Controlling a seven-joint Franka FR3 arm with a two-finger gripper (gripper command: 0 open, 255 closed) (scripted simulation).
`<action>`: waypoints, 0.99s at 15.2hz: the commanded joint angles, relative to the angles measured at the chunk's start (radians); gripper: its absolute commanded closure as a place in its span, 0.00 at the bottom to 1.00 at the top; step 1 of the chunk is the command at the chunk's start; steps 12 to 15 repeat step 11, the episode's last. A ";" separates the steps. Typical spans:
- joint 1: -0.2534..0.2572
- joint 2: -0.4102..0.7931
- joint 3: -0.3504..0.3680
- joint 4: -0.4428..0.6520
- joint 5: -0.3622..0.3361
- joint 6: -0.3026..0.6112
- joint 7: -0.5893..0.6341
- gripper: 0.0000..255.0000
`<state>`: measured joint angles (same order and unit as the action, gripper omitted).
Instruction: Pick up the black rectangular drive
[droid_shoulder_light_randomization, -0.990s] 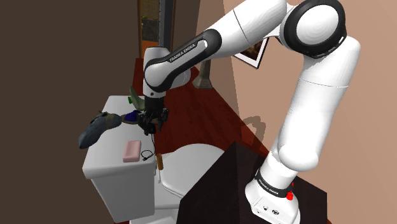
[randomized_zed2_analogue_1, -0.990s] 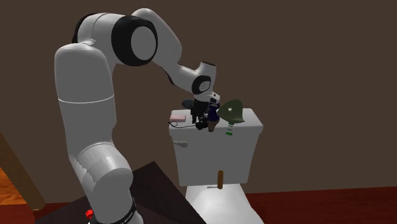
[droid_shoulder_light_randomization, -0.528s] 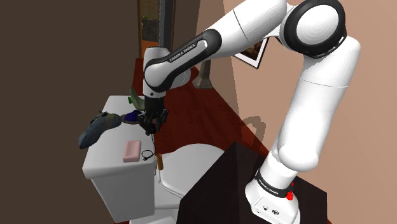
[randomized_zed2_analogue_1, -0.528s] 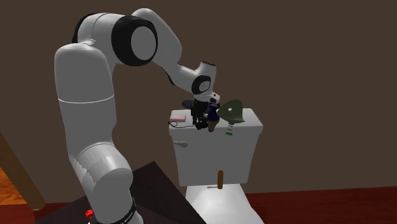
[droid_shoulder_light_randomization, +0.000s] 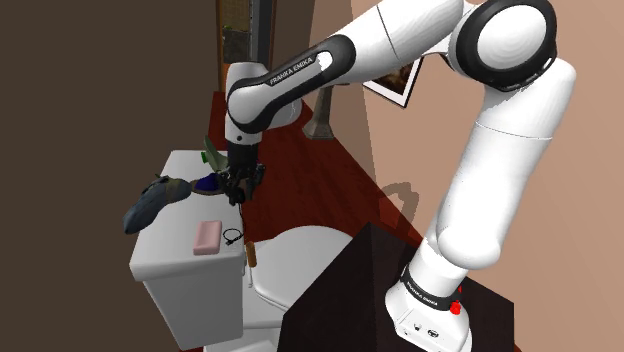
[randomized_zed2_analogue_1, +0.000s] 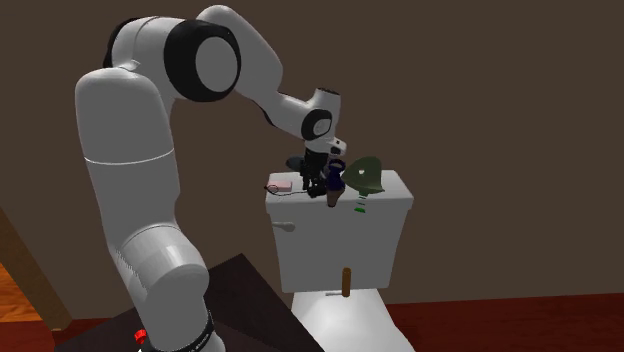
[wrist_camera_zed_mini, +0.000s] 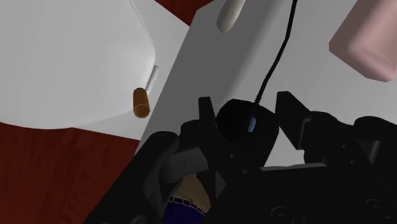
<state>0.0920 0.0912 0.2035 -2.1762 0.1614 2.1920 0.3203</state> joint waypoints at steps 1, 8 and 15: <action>0.000 -0.015 0.001 0.014 0.000 -0.029 0.004 1.00; -0.003 -0.061 -0.001 0.059 0.002 -0.119 0.012 1.00; -0.003 -0.068 -0.001 0.067 0.002 -0.134 0.013 1.00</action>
